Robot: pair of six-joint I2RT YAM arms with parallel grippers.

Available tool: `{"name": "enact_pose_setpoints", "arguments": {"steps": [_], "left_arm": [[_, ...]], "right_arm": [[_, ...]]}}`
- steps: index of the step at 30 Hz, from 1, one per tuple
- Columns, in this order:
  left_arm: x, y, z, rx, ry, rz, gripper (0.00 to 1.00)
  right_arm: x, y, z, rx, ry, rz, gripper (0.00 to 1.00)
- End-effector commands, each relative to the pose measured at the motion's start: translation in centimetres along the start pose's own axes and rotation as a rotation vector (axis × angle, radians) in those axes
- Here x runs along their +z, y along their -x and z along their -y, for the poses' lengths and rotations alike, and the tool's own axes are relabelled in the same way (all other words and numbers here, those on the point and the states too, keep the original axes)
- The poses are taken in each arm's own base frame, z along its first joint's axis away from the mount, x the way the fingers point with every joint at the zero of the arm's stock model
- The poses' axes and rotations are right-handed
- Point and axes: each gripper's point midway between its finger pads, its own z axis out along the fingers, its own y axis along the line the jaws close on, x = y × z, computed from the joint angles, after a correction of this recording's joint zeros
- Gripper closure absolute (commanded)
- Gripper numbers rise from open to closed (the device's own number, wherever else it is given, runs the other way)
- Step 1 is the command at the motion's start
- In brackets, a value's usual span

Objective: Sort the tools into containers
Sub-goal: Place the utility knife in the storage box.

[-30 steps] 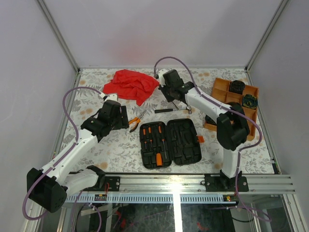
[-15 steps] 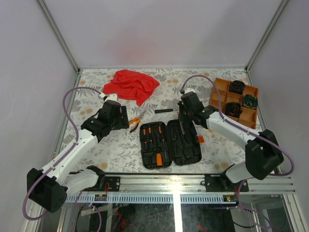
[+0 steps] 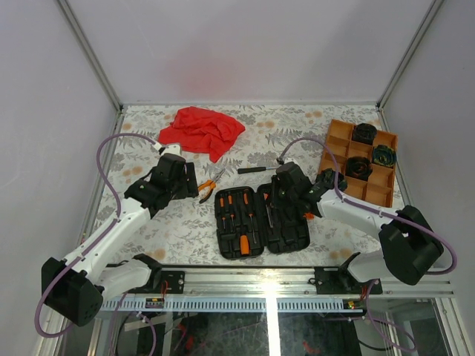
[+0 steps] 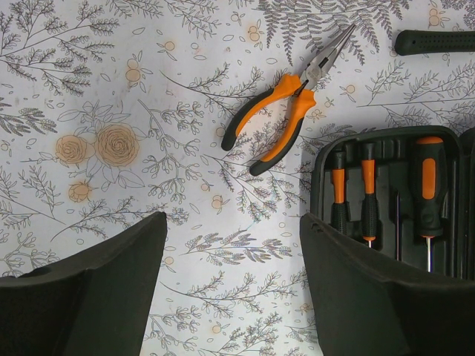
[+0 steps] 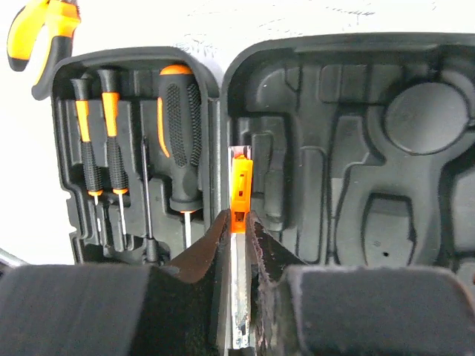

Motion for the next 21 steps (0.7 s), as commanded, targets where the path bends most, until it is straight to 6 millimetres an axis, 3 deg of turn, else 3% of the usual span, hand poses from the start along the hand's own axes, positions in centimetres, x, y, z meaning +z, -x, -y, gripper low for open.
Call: {"name": "enact_pose_setpoints", "arguments": {"steps": [1,21], "left_arm": [[0.0,0.8,0.1,0.004,0.001,0.019,0.29],[0.0,0.7,0.1,0.004,-0.005,0.018,0.29]], "right_arm": [[0.1,0.1,-2.2,0.039,0.084,0.024,0.92],[1.4,-3.0,-0.1,-0.008,-0.028,-0.039,0.91]]}}
